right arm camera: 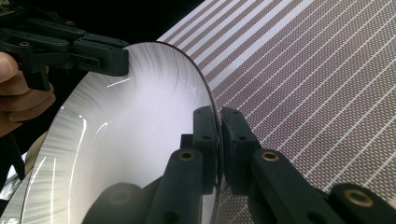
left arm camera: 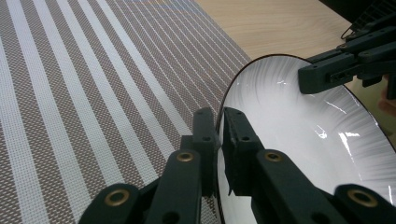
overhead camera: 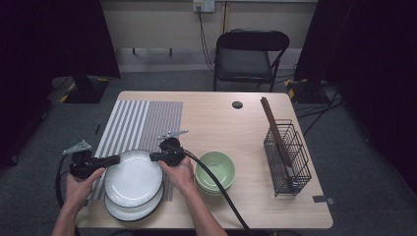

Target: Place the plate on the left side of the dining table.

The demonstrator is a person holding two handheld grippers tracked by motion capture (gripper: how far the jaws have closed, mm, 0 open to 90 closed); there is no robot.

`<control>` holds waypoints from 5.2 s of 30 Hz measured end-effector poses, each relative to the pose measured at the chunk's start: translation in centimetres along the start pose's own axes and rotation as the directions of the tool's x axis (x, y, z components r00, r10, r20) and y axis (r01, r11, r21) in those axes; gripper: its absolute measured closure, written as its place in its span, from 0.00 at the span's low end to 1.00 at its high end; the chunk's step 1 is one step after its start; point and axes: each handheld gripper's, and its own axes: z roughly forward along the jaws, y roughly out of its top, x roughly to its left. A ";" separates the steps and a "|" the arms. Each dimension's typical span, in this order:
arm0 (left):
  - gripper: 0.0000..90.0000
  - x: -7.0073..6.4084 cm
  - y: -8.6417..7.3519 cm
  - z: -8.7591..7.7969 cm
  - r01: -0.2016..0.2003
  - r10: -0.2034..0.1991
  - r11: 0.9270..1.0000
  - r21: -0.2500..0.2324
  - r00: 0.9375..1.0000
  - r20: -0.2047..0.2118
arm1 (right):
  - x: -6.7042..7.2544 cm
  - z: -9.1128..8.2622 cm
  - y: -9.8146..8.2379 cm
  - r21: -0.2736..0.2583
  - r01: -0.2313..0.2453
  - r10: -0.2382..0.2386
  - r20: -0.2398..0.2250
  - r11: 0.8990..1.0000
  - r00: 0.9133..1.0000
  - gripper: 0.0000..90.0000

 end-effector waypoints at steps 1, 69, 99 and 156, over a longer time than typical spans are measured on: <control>0.89 -0.1 -0.1 -0.1 0.000 0.001 1.000 0.002 1.000 -0.023 | 0.0 0.0 0.0 -0.001 0.000 0.000 -0.001 1.000 1.000 0.95; 0.96 1.0 0.0 -1.3 0.051 -0.054 0.997 -0.061 0.997 -0.048 | -0.4 -0.1 -1.5 0.006 -0.176 0.176 -0.029 0.984 0.984 0.87; 0.91 1.0 0.0 -2.3 0.083 -0.087 0.993 -0.089 0.995 -0.045 | -1.4 -0.5 0.1 -0.093 -0.183 0.186 0.017 0.979 0.982 0.95; 0.98 0.6 4.2 -3.2 -0.006 -0.012 0.983 -0.182 0.995 -0.096 | -0.5 -2.8 4.2 -0.226 -0.083 0.104 0.085 0.971 0.991 0.95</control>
